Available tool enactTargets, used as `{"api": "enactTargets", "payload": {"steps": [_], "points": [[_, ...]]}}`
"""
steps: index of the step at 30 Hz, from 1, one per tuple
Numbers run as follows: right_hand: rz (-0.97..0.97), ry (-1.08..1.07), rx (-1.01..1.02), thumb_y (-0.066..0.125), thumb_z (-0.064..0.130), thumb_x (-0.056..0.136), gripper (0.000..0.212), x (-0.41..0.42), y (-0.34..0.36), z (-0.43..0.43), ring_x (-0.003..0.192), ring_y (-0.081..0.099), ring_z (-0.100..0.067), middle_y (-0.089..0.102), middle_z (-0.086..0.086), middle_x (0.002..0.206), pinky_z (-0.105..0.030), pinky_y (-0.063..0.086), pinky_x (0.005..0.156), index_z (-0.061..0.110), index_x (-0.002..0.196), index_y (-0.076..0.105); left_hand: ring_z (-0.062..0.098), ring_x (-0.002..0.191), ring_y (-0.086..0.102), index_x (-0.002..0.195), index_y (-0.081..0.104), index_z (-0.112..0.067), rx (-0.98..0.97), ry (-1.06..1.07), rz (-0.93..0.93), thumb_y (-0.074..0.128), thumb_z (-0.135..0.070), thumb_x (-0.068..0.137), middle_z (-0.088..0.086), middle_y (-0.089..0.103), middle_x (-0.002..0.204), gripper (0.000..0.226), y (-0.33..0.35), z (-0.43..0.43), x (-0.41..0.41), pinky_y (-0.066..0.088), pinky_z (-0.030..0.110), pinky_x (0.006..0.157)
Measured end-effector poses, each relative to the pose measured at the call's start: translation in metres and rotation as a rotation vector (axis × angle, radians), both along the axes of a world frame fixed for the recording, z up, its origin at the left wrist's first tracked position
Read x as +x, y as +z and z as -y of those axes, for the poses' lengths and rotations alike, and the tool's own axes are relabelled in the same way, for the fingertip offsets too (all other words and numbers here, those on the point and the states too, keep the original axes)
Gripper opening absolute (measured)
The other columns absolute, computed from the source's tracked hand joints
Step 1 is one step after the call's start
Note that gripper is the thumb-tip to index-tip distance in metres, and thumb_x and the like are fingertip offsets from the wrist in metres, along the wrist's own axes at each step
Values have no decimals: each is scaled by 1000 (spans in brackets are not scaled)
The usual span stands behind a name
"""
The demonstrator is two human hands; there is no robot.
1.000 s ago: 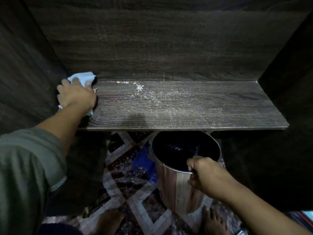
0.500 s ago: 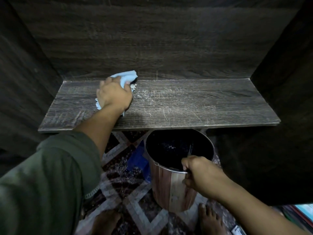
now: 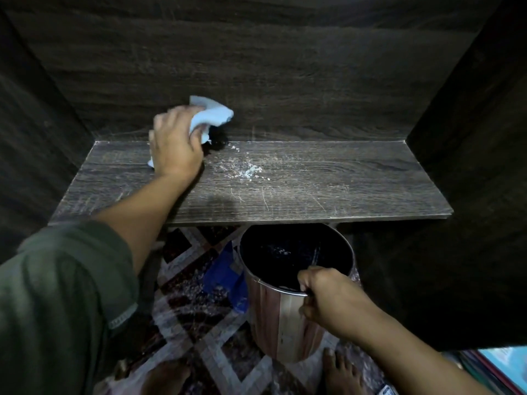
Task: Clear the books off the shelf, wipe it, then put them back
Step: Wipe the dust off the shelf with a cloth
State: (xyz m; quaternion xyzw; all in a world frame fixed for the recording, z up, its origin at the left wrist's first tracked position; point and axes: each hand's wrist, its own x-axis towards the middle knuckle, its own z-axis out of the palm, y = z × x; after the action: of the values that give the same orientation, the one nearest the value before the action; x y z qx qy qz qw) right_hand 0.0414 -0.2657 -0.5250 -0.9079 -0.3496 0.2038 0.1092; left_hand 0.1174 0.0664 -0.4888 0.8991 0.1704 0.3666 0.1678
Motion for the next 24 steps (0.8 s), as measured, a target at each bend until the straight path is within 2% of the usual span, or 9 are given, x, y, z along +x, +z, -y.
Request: {"api": "enactTargets", "payload": {"steps": [2,6,9,12,15,17,20,22,24], "points": [[17,-2,-13,67,24,78,21,0,1,1,92,59,-25,54,2,98,-30,38,63,18,88,49,32,115,45,124,60,-21,47,-77,-92,49,-26,93,6,55,127,33,-6,-7,5,37,42,95],[2,-6,-12,66,24,77,27,-1,0,3,93,59,-29,54,1,98,-33,44,69,22,81,40,31,114,51,125,60,-26,117,-305,-336,37,-42,91,3,60,126,44,-18,2,18,41,43,96],[-11,-1,-3,62,20,76,29,-1,-3,4,94,59,-31,51,2,93,-32,38,67,23,71,33,32,109,57,124,62,-26,-48,-302,-442,33,-50,91,7,66,118,50,-8,11,28,45,42,92],[-24,-5,7,59,17,75,36,-1,-3,5,94,58,-32,42,5,88,-29,32,65,25,63,27,28,87,65,111,66,-36,-354,-408,-487,43,-51,91,1,71,96,34,-4,30,28,51,37,75],[-16,-3,28,61,18,76,34,0,-1,5,95,58,-29,42,7,88,-27,30,66,24,67,29,24,87,66,105,68,-35,-447,-537,-432,49,-44,91,-1,72,93,25,-12,52,20,50,34,79],[-12,0,44,63,19,76,29,-1,1,3,95,59,-30,46,6,90,-28,32,67,24,75,34,27,93,64,112,69,-24,-345,-479,-246,47,-39,90,5,71,101,34,-10,49,19,47,35,82],[-12,-5,44,64,19,78,29,-1,6,3,97,59,-31,55,-2,100,-27,32,68,28,80,37,32,104,56,119,66,-18,-17,-290,-54,44,-33,93,8,66,117,37,0,16,18,39,36,89],[-3,-1,49,66,19,78,30,-1,9,4,97,59,-31,57,-4,104,-26,31,68,29,80,38,36,108,52,122,63,-26,79,-217,-141,39,-42,92,7,62,122,42,3,-4,12,39,42,92],[10,0,44,65,19,78,32,-2,10,5,97,59,-31,58,-4,105,-26,30,68,28,78,35,37,113,47,129,57,-33,122,-152,-323,32,-54,91,7,56,127,50,0,-11,2,37,47,94]]}}
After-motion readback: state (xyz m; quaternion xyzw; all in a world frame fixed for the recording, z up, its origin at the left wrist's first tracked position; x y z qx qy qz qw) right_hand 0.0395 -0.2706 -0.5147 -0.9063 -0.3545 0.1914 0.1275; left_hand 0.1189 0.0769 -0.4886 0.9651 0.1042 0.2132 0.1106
